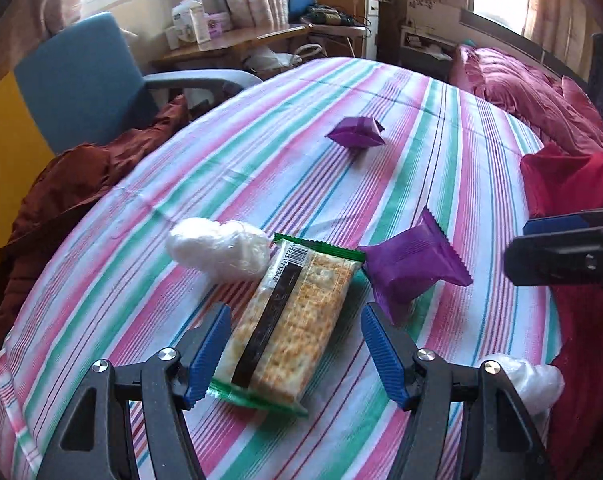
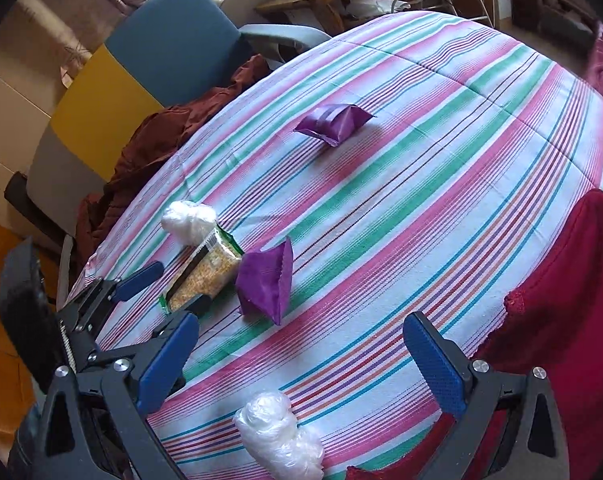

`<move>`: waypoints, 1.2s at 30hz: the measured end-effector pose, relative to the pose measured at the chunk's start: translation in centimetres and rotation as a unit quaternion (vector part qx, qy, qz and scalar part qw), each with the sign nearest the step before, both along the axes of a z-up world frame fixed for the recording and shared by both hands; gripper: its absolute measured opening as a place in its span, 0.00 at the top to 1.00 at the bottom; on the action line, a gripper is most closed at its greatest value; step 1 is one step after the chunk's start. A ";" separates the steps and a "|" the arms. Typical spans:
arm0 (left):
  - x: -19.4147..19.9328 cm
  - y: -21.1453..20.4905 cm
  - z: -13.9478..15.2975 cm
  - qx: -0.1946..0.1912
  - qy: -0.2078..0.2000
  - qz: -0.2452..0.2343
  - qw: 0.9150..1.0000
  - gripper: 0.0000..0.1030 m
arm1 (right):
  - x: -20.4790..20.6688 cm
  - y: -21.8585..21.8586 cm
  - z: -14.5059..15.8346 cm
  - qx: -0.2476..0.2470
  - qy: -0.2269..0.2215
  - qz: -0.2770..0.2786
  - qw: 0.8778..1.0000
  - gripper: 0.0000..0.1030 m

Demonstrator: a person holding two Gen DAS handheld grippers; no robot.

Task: Organize objects
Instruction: 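Grasp the green-edged cracker packet with the left tool, then grasp the plastic-wrapped cotton ball with the right tool while the left tool holds the crackers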

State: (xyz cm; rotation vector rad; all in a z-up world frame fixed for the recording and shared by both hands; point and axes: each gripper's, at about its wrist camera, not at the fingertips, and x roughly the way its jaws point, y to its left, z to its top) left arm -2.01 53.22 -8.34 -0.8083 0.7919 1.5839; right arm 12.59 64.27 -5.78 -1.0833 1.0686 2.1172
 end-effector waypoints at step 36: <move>2.2 -18.8 -1.7 0.060 -0.039 0.222 0.972 0.54 | -4.3 -5.5 2.2 0.079 0.002 0.144 0.986 0.01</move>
